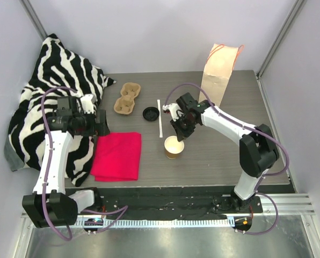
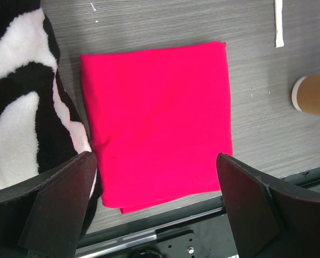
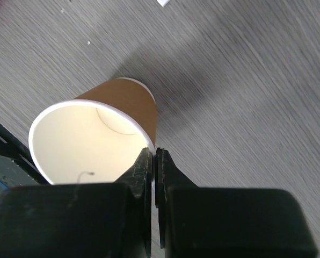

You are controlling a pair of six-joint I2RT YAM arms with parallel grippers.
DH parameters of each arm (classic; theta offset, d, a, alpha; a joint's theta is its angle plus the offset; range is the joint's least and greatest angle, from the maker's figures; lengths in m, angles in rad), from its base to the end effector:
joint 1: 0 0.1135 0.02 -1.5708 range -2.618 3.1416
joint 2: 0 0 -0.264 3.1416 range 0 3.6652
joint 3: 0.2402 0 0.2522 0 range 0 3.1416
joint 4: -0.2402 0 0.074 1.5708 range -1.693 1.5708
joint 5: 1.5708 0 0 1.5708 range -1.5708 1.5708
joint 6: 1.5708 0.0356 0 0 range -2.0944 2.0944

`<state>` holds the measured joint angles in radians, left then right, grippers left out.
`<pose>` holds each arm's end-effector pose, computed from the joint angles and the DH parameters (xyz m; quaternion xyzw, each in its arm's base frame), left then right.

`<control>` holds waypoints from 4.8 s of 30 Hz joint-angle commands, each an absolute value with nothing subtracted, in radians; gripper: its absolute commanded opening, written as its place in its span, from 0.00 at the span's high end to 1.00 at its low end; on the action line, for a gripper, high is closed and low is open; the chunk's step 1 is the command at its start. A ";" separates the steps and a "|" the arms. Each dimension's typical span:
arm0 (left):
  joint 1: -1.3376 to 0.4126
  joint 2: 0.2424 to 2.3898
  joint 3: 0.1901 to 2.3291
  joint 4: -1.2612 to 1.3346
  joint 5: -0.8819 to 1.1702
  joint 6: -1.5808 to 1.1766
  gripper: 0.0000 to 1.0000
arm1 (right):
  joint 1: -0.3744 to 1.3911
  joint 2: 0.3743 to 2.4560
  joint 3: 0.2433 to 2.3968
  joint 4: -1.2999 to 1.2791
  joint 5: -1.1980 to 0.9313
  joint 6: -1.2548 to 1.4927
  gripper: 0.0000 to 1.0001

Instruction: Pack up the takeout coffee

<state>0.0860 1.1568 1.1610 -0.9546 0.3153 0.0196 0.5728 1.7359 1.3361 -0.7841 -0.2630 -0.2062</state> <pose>0.2213 0.0080 0.3285 0.0167 0.9415 -0.1334 0.3089 0.2919 0.1992 0.2335 -0.3927 0.8904 0.1613 0.1639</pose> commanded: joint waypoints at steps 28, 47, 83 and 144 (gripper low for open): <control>-0.471 1.891 1.583 -0.620 0.089 0.825 0.24 | 0.295 1.431 1.401 -0.839 -0.420 -0.172 0.08; -0.508 2.140 1.623 -0.474 0.072 0.979 0.49 | 0.229 1.442 1.436 -0.838 -0.466 -0.152 0.08; -0.390 1.491 1.197 1.325 1.226 -1.877 1.00 | 0.229 0.946 1.434 -0.387 -0.816 -0.443 0.27; -0.407 1.356 0.985 1.141 1.259 -1.717 0.22 | 0.776 1.045 1.407 -0.477 -0.352 -0.740 0.99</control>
